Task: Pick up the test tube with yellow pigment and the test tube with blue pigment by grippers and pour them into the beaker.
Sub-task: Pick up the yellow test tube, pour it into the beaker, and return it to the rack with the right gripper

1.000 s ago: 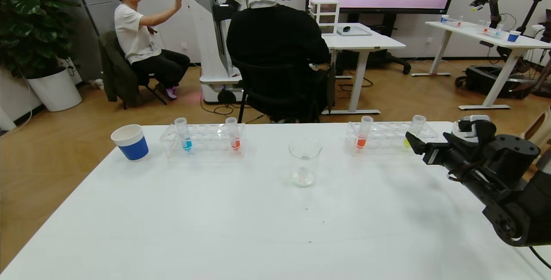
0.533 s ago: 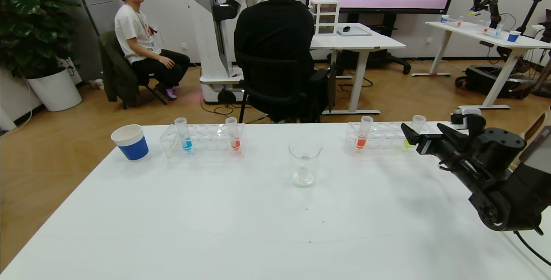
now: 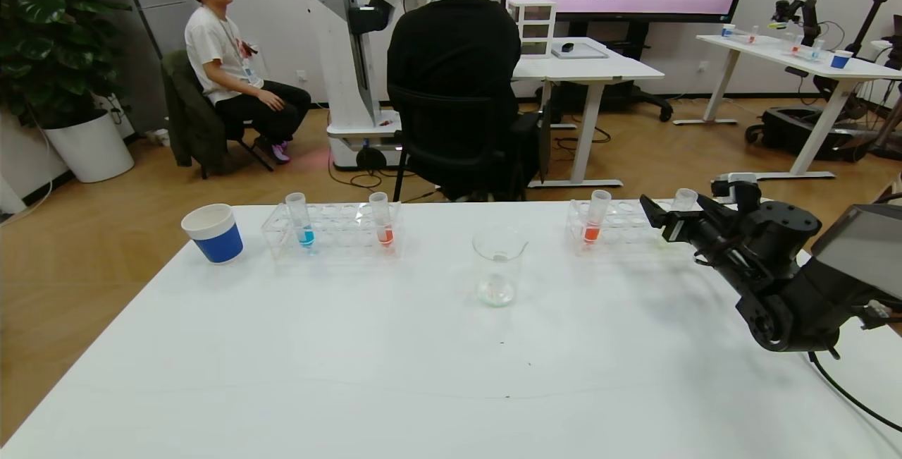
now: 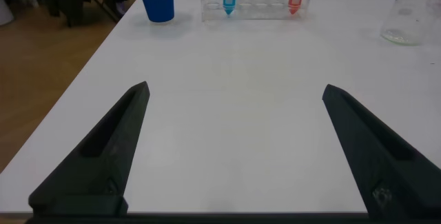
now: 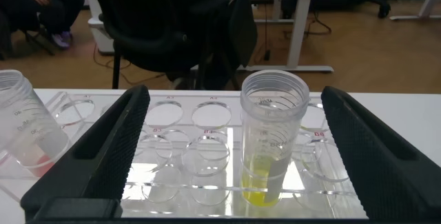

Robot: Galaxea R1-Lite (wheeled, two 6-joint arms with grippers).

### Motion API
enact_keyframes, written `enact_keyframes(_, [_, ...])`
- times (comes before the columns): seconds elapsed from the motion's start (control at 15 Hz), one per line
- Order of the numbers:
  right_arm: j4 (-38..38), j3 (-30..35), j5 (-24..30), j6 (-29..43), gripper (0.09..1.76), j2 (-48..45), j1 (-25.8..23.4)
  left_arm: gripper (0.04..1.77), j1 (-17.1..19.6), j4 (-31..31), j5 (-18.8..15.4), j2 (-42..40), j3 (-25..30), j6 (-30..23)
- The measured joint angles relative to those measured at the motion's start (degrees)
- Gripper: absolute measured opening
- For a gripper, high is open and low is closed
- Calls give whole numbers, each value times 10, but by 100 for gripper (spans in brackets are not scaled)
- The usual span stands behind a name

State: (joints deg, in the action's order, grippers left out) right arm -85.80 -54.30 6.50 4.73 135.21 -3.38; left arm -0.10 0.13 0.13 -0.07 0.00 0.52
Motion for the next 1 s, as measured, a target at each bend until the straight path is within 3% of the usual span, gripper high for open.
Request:
enact_keyframes(0.13, [-1,-6,0,-1,173,6,1,175,0,0,0,0,0,0])
enact_keyframes(0.2, [0,-9,0,-2,163,8,1,175,0,0,0,0,0,0])
enact_keyframes(0.27, [0,-12,0,-2,137,9,1,175,0,0,0,0,0,0])
enact_keyframes(0.4, [0,-15,-2,-2,54,11,-1,175,0,0,0,0,0,0])
enact_keyframes(0.47, [-2,-15,-3,-3,34,12,1,175,0,0,0,0,0,0])
enact_keyframes(0.53, [-2,-15,-3,-3,39,12,1,175,0,0,0,0,0,0])
enact_keyframes(0.6, [-3,-14,-2,-2,63,11,3,175,-1,0,0,0,0,0])
enact_keyframes(0.73, [-4,-14,-1,-2,53,10,2,175,0,0,0,0,0,0])
enact_keyframes(1.0, [-2,-11,0,-5,53,-6,2,175,0,0,0,0,0,0])
